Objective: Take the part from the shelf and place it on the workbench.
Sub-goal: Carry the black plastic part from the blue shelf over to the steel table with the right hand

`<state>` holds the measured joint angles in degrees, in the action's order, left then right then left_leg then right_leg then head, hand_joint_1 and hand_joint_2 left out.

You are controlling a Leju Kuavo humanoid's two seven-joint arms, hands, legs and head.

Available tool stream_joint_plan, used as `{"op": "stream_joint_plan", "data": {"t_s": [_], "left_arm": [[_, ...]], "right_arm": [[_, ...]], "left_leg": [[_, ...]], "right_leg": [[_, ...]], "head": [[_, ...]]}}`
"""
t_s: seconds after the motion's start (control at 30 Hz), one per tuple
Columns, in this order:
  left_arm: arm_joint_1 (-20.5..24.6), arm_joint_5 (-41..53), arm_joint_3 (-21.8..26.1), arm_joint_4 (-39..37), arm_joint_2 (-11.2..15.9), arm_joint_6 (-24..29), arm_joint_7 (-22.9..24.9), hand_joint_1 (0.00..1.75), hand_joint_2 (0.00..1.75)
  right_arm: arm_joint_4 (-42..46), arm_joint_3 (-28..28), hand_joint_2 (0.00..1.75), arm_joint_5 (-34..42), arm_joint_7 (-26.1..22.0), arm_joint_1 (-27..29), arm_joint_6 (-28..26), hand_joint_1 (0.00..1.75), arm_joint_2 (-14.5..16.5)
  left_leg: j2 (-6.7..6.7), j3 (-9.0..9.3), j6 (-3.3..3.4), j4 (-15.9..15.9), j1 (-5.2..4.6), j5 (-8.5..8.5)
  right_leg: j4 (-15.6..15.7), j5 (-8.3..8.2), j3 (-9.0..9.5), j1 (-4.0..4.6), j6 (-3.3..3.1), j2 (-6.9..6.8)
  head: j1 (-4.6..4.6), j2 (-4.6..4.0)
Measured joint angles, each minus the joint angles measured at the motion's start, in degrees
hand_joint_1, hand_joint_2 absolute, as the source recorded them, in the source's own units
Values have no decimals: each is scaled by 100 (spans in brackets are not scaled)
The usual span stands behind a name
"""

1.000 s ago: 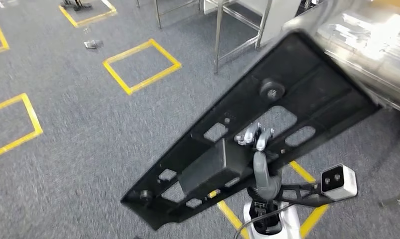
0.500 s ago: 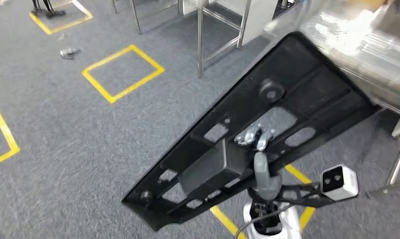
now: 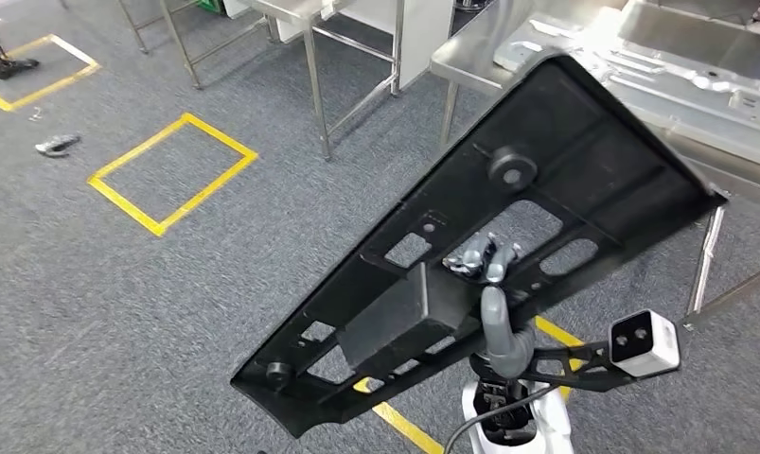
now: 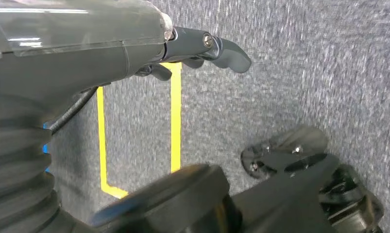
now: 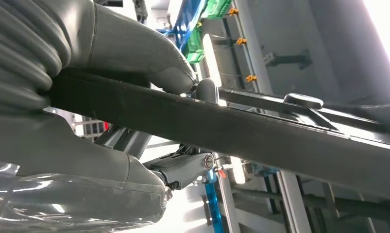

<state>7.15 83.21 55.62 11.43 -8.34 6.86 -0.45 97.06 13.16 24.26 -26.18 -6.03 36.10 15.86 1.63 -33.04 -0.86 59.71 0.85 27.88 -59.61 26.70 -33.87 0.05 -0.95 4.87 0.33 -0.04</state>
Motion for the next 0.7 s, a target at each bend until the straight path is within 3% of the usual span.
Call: {"op": "stream_joint_plan", "data": {"t_s": [0.07,0.13,0.2,0.23,0.27,0.3,0.33,0.4,0.43,0.5,0.57,0.6,0.67,0.7], "left_arm": [[17,6,-10,0,-14,-3,-1,0,175],[25,8,-16,1,-27,-8,-10,0,175],[9,8,-17,2,-27,-8,-26,0,175],[3,10,-17,2,-26,-5,-34,0,175],[-2,11,-17,2,-23,-2,-44,0,175],[-4,14,-17,2,-21,1,-54,0,175],[-5,17,-17,2,-20,2,-62,0,175],[-9,26,-19,2,-19,2,-71,0,175],[-12,30,-20,2,-19,3,-71,0,175],[-20,34,-21,2,-17,7,-70,0,175],[-12,33,-23,3,-13,10,-69,0,175],[-5,33,-24,4,-9,11,-70,0,175],[-2,28,-26,7,-3,13,-74,0,175],[-4,21,-25,7,1,13,-85,0,175]], "right_arm": [[1,-1,175,1,1,5,0,175,-1],[15,-3,175,3,-3,5,2,175,-3],[25,-6,175,8,-6,5,3,175,-4],[25,-7,175,9,-6,7,4,175,-5],[25,-9,175,9,-6,9,3,175,-5],[25,-10,175,9,-6,10,3,175,-6],[25,-11,175,9,-7,11,3,175,-6],[26,-13,175,9,-7,11,3,175,-6],[28,-12,175,9,-6,10,4,175,-6],[33,-10,175,8,-7,10,5,175,-6],[40,-8,175,7,-8,11,7,175,-4],[45,-8,175,6,-9,13,8,175,-2],[54,-1,175,5,-10,14,10,175,3],[56,3,175,4,-10,14,10,175,3]], "left_leg": [[-42,28,80,-32,3,-41],[-114,74,141,-83,19,-46],[-198,113,191,-109,15,-24],[-241,124,207,-110,11,-5],[-284,141,214,-109,9,17],[-325,166,212,-109,8,43],[-366,203,205,-109,8,74],[-440,294,179,-113,3,148],[-474,334,155,-113,-10,185],[-556,374,97,-133,-35,236],[-658,420,43,-169,-52,276],[-644,439,18,-150,-49,317],[-467,320,-22,179,-35,521],[-347,153,-38,523,-27,675]], "right_leg": [[-11,29,-21,6,61,26],[-203,150,-107,16,132,-158],[-801,413,-428,-4,199,-380],[-1155,526,-641,-24,221,-417],[-1419,563,-818,-41,235,-431],[-1502,496,-910,-53,241,-443],[-1376,326,-893,-59,235,-462],[-699,-114,-617,-34,180,-612],[-372,-241,-468,5,144,-714],[-67,-254,-337,71,85,-830],[7,-224,-317,59,45,-729],[50,-227,-289,38,26,-666],[120,-232,-219,-10,-30,-569],[130,-225,-202,-9,-51,-523]], "head": [[-6,0],[24,0],[60,0],[62,0],[64,0],[66,0],[66,0],[66,0],[68,0],[68,0],[65,0],[65,0],[50,0],[43,0]]}}
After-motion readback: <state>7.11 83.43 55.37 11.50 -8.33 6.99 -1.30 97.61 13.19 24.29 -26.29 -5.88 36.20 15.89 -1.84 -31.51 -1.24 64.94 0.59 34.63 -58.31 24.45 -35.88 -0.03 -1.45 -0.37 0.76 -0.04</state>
